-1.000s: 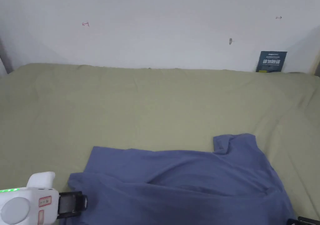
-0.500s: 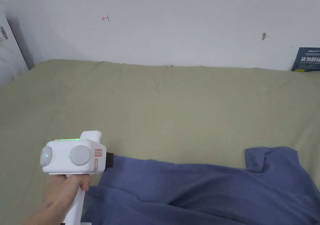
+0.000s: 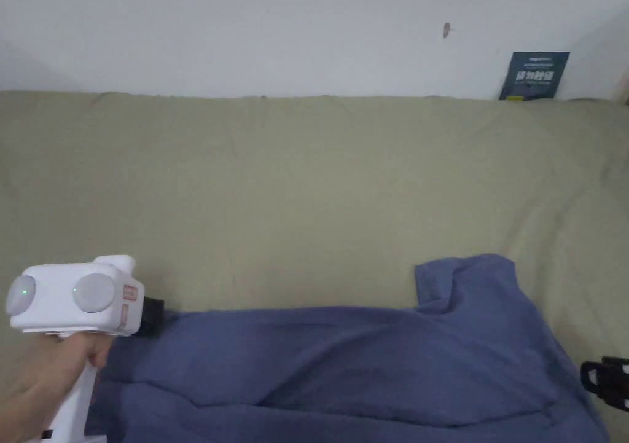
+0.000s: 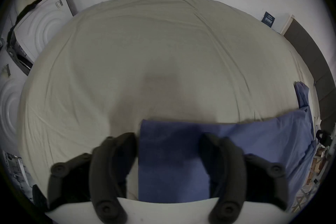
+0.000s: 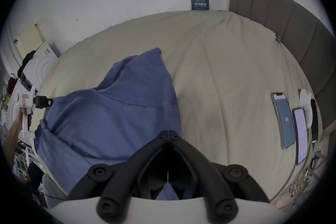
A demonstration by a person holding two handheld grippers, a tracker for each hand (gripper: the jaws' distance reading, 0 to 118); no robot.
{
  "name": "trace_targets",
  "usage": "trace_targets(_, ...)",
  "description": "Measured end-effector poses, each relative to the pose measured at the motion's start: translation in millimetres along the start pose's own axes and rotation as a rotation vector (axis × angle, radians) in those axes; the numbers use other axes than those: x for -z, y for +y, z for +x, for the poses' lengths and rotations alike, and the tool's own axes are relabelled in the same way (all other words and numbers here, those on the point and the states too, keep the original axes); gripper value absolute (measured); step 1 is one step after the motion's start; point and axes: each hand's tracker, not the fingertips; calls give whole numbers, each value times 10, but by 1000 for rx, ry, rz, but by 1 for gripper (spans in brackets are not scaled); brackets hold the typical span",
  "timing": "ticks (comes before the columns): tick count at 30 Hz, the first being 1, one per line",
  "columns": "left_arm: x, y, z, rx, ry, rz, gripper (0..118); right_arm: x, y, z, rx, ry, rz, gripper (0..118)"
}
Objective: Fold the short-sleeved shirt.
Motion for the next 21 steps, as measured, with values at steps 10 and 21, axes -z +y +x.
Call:
trace_targets(10, 80, 14, -73, -26, -40, 1, 0, 580, 680, -174, -73, 15, -141, 118)
trace_targets(21, 146, 16, -74, 4, -34, 10, 0, 875, 720, -234, -129, 18, -113, 2)
